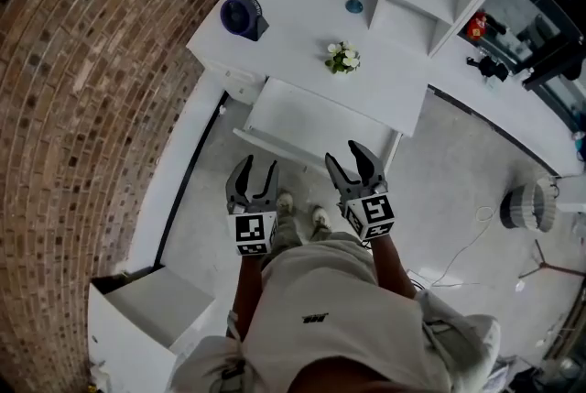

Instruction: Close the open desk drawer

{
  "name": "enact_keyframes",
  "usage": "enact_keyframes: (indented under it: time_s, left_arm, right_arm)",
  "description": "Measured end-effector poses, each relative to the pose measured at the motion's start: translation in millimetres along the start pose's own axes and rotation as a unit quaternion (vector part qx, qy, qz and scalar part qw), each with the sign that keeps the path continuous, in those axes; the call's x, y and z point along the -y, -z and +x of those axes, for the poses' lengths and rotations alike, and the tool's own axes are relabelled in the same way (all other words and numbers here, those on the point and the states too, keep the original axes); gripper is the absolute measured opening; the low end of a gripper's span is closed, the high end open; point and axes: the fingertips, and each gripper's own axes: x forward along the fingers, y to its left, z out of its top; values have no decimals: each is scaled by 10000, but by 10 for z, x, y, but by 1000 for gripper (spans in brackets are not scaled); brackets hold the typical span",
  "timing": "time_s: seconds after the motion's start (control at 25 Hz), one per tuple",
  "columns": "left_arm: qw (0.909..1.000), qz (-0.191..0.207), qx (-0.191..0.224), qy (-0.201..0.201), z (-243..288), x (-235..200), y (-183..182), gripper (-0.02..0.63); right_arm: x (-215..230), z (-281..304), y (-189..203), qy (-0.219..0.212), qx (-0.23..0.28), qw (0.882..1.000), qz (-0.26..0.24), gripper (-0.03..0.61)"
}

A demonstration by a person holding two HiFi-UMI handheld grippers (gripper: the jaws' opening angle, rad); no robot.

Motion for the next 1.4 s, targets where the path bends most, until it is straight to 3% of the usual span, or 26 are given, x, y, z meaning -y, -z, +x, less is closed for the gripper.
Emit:
enact_keyframes:
  time_s: [0.4, 0.92, 1.4]
  left_arm:
    - [9937, 213, -308, 1052, 520, -184, 329, 218]
    - [9793, 262, -707, 1880, 925, -172, 922, 219]
    - [9675, 187, -1238, 2198, 1087, -45, 1580, 229]
  right_arm:
    - [294, 124, 266, 1484, -127, 9879, 428, 227]
    - [350, -18, 830, 3136, -475, 9454, 747, 230]
    - [290, -79, 1632, 3557, -969, 9214, 1227, 239]
